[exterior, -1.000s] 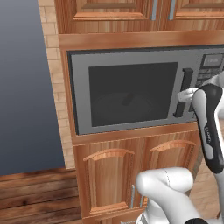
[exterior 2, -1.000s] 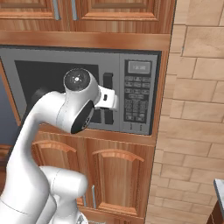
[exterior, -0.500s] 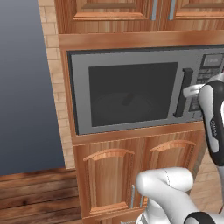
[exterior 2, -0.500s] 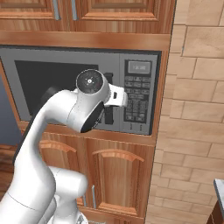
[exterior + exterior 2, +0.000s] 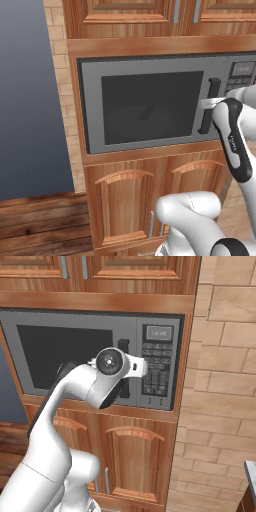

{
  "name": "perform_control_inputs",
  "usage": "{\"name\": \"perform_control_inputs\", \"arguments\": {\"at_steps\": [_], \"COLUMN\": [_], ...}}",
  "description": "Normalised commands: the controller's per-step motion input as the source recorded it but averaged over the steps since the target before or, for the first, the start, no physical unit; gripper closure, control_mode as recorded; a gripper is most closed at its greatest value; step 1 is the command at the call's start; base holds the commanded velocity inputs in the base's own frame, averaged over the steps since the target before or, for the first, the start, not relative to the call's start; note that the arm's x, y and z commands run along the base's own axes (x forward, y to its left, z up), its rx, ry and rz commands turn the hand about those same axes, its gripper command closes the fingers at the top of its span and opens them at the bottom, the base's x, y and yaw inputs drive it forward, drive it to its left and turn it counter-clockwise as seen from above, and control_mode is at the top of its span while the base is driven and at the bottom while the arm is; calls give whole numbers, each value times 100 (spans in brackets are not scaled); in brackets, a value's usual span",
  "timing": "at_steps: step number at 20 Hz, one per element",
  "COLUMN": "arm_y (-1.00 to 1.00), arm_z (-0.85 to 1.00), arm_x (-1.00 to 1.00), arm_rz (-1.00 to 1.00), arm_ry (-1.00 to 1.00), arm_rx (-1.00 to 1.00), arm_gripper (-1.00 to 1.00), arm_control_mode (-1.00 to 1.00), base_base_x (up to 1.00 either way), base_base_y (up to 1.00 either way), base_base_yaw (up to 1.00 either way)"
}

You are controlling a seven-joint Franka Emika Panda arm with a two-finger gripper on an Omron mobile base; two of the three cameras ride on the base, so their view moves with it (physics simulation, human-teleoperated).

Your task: Open the microwave door.

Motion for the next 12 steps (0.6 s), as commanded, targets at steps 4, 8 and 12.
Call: {"name": "perform_control_inputs", "arguments": {"at_steps": [4, 8, 12], "arm_y": [-15, -34, -29], "arm_z": [-4, 0, -1], "arm_x": [57, 51, 47], "arm_rz": [4, 7, 8], "arm_ry": [-1, 0, 0], "arm_rx": [2, 4, 3], "arm_gripper": [-100, -100, -100], "arm_control_mode": [-100, -100, -100], "base_base_x": [0, 0, 0], "base_base_y": [0, 0, 0], "base_base_yaw": [0, 0, 0]}}
